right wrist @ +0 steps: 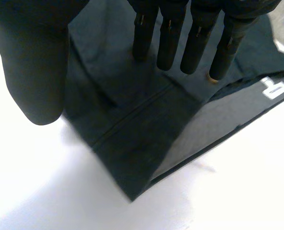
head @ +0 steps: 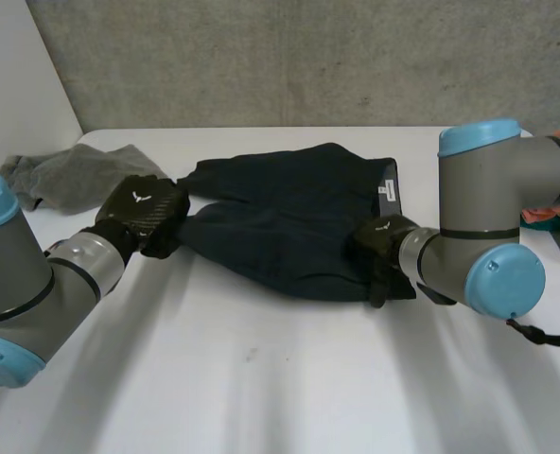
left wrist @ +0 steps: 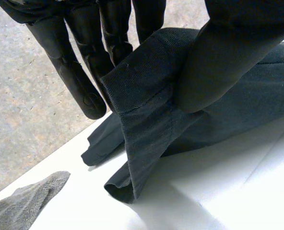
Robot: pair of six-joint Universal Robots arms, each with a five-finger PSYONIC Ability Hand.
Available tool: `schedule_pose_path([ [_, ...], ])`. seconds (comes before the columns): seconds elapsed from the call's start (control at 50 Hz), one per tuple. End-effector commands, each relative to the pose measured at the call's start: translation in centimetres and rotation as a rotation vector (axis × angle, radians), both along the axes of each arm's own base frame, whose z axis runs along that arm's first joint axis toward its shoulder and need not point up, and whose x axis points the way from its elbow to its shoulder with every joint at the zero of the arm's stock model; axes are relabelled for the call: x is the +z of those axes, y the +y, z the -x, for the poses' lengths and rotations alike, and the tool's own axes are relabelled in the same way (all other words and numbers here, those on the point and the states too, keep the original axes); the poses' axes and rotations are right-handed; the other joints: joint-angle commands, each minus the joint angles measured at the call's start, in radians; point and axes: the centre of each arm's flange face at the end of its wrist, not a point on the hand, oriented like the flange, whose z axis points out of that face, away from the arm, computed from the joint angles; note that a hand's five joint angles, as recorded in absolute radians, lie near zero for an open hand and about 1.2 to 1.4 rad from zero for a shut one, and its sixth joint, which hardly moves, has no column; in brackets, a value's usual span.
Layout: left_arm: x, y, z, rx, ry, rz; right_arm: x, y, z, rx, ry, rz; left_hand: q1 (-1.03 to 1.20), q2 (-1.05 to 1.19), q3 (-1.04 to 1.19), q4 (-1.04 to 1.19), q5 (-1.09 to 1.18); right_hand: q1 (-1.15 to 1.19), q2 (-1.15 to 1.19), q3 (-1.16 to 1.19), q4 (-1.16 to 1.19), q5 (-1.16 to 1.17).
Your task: Fold the laundry.
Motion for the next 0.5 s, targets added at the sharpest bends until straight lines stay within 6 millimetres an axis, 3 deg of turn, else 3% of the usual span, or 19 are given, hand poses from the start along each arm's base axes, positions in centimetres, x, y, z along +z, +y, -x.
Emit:
schedule_pose_path([
  [0.02,0.2,-0.1,-0.1,0.015,-0.007,-0.011,-0.8,1.2,0.4,-0.017,-0.017,-0.011,0.238,0.198,0.203,0.197,0.241,0.029,0.034,0.029,0.044,0.064],
  [0.08,0.2,0.0,-0.1,0.018,-0.013,-0.023,-1.2,1.2,0.5,-0.024,-0.025,0.018,0.238,0.198,0.203,0.197,0.241,0.158,0.163,0.158,0.173,0.192],
  [0.14,0.1,0.2,-0.2,0.018,-0.020,-0.040,-1.8,0.9,0.7,-0.054,-0.035,0.075,0.238,0.198,0.203,0.197,0.241,0.928,0.933,0.928,0.943,0.962],
  [0.24,-0.4,1.3,-0.1,0.000,-0.050,-0.092,-1.9,1.8,1.7,-0.112,-0.006,0.133,0.238,0.198,0.203,0.197,0.241,0.940,0.945,0.940,0.955,0.974],
  [0.32,-0.6,3.7,-0.5,-0.036,-0.147,-0.157,1.0,4.0,2.7,-0.056,0.025,0.213,0.238,0.198,0.203,0.197,0.241,0.940,0.945,0.940,0.955,0.974],
  [0.38,-0.9,6.3,-1.2,-0.085,-0.266,-0.242,2.0,6.5,4.3,0.059,0.148,0.220,0.238,0.198,0.203,0.197,0.241,0.940,0.945,0.940,0.955,0.974],
  [0.42,-1.4,8.5,-1.9,-0.139,-0.372,-0.338,1.7,9.3,5.9,0.174,0.292,0.161,0.238,0.198,0.203,0.197,0.241,0.940,0.945,0.940,0.955,0.974],
  [0.5,-1.6,12.1,-2.9,-0.250,-0.521,-0.517,1.8,12.6,8.2,0.338,0.482,0.079,0.238,0.198,0.203,0.197,0.241,0.940,0.945,0.940,0.955,0.974],
])
